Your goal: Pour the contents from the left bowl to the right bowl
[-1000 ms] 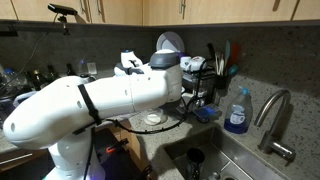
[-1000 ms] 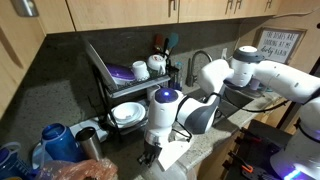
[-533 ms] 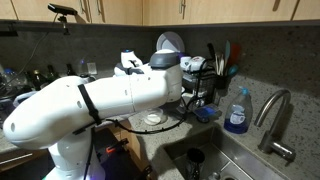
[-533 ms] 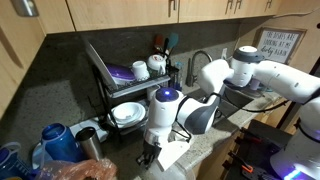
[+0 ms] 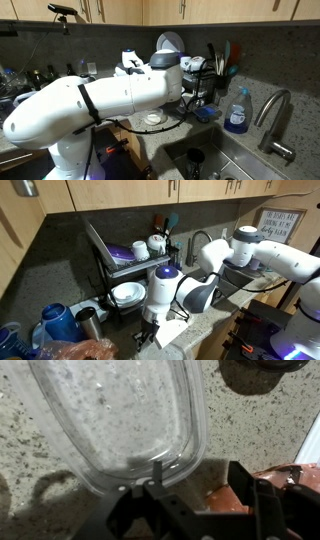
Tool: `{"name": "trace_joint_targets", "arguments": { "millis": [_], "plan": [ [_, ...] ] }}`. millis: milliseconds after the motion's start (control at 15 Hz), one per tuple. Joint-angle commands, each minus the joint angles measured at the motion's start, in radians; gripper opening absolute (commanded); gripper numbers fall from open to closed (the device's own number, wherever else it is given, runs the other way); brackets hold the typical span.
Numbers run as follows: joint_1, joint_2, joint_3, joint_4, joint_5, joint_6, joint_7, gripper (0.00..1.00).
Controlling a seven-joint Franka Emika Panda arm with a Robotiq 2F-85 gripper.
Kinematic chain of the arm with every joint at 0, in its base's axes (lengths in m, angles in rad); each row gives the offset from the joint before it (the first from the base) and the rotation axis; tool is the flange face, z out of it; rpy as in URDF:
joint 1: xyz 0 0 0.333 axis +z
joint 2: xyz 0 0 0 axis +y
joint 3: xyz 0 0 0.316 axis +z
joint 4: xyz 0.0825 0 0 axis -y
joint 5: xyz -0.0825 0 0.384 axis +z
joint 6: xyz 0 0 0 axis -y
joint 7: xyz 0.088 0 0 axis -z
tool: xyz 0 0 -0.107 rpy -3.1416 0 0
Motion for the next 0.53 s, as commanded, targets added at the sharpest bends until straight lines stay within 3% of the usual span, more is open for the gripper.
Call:
{"name": "trace_joint_targets", "arguments": {
  "millis": [0, 467],
  "plan": [
    [0.0, 0.023, 0.024, -0.004, -0.003, 0.03, 0.009, 0.98],
    [0.003, 0.051, 0.088, -0.042, -0.008, 0.059, 0.029, 1.0]
  ]
}}
